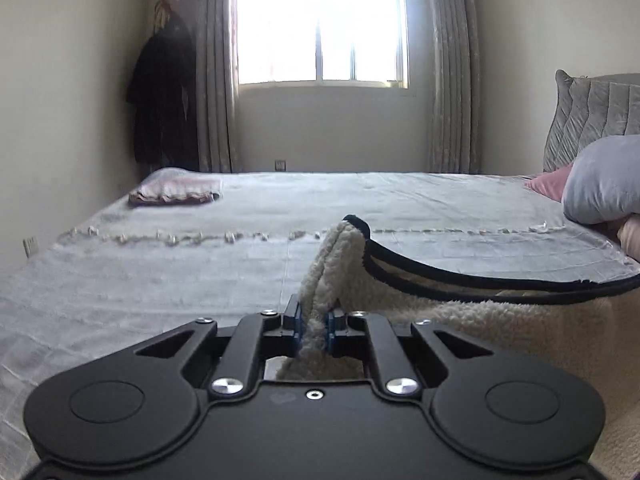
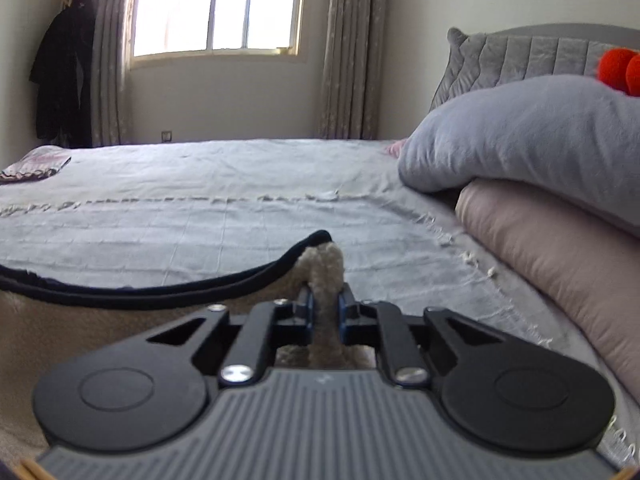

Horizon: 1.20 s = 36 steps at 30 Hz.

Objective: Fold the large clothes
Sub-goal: 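Lift the hem with both grippers and fold it up toward the collar, then open both grippers to release the folded hem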

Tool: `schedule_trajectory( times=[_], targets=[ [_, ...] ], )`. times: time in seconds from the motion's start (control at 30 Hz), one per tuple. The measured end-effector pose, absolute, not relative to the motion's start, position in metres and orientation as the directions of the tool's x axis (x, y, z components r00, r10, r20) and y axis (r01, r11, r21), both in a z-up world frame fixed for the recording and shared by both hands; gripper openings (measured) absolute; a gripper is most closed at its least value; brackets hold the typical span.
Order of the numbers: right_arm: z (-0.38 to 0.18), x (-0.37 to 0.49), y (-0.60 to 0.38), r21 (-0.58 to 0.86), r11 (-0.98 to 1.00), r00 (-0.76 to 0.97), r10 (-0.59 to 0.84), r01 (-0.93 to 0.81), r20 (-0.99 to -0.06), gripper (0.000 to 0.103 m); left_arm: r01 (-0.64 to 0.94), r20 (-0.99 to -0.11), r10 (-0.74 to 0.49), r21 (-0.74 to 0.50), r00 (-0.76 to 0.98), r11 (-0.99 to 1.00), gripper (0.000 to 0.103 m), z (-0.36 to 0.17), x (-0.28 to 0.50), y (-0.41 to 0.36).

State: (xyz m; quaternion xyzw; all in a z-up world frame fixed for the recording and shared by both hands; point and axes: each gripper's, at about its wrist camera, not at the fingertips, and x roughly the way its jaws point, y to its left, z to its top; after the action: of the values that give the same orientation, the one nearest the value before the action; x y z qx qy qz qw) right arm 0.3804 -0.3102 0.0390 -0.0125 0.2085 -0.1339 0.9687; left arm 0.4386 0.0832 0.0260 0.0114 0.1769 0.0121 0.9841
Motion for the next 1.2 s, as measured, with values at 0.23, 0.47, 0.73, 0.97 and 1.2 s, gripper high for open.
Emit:
schedule_trajectory(
  times=[0.23, 0.47, 0.73, 0.97, 1.2],
  targets=[
    [-0.003, 0.439, -0.304, -0.167, 0.947, 0.831, -0.321, 0.275, -0.455, 0.010, -0.065, -0.474, 0.154, 0.198, 0.867, 0.978, 0.018, -0.059, 0.512, 0.071],
    [-0.060, 0.477, -0.311, -0.225, 0.938, 0.709, -0.347, 0.264, -0.614, 0.014, -0.104, -0.533, 0.209, 0.219, 0.820, 0.970, 0.022, -0.075, 0.544, 0.078],
    [-0.030, 0.453, -0.297, -0.329, 0.900, 0.716, -0.428, 0.285, -0.551, 0.066, -0.104, -0.520, 0.242, 0.281, 0.819, 0.954, 0.040, -0.042, 0.515, 0.063],
    [0.020, 0.409, -0.246, -0.141, 0.990, 0.806, -0.105, 0.026, -0.583, 0.084, 0.127, -0.620, -0.093, 0.011, 0.779, 0.992, 0.069, -0.010, 0.473, 0.025],
    [-0.010, 0.402, -0.220, -0.049, 0.997, 0.777, 0.018, -0.063, -0.629, 0.088, 0.235, -0.610, -0.188, -0.003, 0.769, 0.972, 0.082, -0.060, 0.451, 0.016]
  ],
)
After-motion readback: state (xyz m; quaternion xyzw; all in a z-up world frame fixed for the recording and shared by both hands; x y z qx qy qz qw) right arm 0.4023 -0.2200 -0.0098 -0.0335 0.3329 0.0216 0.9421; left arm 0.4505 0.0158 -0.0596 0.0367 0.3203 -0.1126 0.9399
